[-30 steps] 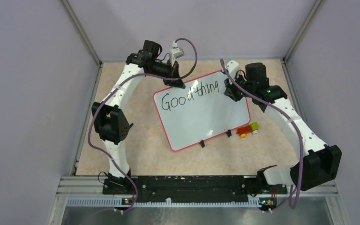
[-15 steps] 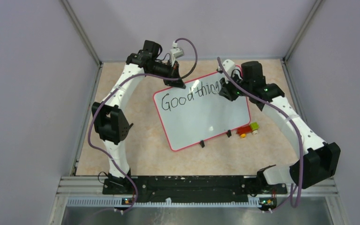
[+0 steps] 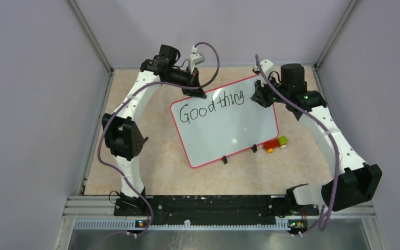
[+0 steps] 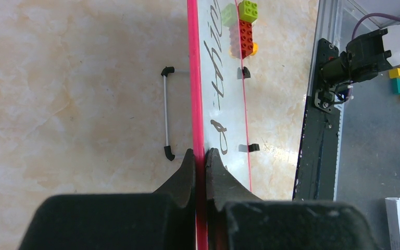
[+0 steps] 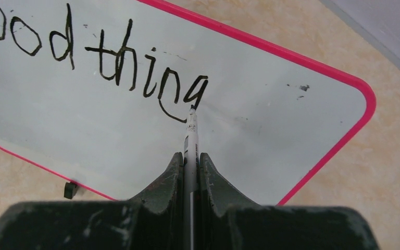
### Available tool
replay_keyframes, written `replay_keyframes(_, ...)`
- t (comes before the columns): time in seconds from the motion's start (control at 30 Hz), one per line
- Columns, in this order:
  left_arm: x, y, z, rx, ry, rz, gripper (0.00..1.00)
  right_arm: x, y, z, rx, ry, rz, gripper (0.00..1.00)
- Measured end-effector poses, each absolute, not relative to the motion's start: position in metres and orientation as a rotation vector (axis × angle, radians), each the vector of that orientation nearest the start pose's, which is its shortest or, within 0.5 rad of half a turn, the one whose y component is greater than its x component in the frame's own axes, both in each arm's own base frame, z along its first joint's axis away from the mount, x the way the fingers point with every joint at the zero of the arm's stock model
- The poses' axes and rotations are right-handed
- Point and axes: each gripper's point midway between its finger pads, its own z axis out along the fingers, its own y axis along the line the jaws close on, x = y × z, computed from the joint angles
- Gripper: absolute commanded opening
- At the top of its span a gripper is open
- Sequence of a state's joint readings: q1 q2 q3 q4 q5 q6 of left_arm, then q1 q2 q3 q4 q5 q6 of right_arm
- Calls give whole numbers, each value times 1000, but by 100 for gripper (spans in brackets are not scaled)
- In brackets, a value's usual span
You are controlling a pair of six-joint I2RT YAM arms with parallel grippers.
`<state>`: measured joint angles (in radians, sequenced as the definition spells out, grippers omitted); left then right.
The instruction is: Write a sentence on the whiteboard
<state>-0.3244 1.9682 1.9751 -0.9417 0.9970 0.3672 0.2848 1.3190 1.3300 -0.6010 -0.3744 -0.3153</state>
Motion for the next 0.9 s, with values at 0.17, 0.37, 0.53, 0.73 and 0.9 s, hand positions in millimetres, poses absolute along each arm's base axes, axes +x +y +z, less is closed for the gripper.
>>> replay_keyframes(0.17, 376, -273, 249, 1132, 1965, -1199, 0, 355, 143, 264, -800, 1983, 328, 0)
replay_keyframes(0.37, 376, -273, 249, 1132, 1965, -1199, 0, 361, 139, 267, -779, 1974, 290, 0)
replay_keyframes(0.53, 376, -273, 249, 1132, 1965, -1200, 0, 366, 138, 271, -764, 1957, 272, 0)
replay_keyframes(0.73, 376, -273, 249, 1132, 1965, -1200, 0, 373, 138, 275, -748, 1945, 262, 0)
replay_keyframes(0.9, 376, -273, 249, 1132, 1965, -1196, 0, 379, 140, 275, -746, 1939, 264, 0)
